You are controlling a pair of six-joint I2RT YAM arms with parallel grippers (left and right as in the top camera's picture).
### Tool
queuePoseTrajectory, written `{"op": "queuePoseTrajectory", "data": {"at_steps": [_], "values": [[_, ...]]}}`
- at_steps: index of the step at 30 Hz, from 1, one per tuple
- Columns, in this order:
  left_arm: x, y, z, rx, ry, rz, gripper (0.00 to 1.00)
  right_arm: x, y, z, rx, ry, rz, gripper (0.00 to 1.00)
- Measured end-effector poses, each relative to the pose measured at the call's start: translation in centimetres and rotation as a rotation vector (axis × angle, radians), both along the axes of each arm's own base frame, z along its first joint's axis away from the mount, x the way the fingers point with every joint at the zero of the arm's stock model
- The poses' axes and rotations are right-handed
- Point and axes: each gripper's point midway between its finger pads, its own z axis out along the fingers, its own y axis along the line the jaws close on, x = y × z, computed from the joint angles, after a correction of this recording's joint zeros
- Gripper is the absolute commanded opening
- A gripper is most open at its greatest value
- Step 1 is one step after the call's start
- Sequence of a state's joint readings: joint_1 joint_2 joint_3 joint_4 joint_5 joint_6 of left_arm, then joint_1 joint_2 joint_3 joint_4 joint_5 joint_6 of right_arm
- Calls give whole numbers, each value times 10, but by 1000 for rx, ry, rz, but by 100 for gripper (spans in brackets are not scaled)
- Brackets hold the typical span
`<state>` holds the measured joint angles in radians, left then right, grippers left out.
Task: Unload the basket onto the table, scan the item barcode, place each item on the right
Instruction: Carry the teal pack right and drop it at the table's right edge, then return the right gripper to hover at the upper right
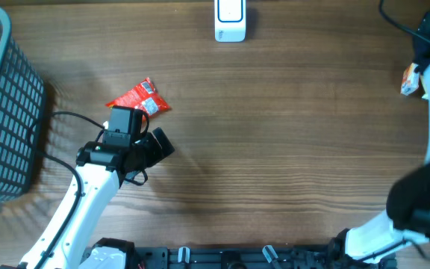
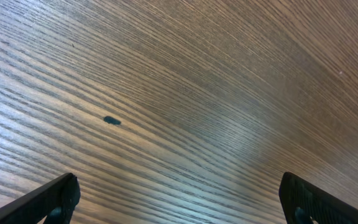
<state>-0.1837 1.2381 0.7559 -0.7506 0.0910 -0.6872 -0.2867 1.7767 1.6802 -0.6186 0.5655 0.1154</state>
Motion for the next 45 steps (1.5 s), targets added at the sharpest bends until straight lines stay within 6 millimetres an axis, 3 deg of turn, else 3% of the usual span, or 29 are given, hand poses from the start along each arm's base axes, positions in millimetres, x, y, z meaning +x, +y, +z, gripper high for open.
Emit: {"op": "queuePoseTrajectory", "data": {"at_steps": [2,6,7,10,13,17,21,27,39,45], "values": [[0,0,0,0,0,0,100,-2,28,0,146,-27,103,100],[0,0,0,0,1,0,100,-4,109,-19,538,-25,365,100],[0,0,0,0,1,0,100,-9,155,-29,747,-3,484,100],[0,0,0,0,-1,0,100,-13,200,-37,914,20,592,100],[0,0,0,0,1,0,100,-25,244,-59,1032,95,666,100],[0,0,0,0,1,0,100,-39,281,-81,1134,168,674,100],[0,0,0,0,1,0,100,-42,298,-81,1199,178,637,100],[-6,0,-2,0,26,-1,100,-42,299,-82,1220,175,602,100],[-6,0,-2,-2,24,-2,100,-27,255,-97,976,149,460,100],[21,-9,9,-46,-90,-3,100,-26,247,-99,937,149,435,100]]}}
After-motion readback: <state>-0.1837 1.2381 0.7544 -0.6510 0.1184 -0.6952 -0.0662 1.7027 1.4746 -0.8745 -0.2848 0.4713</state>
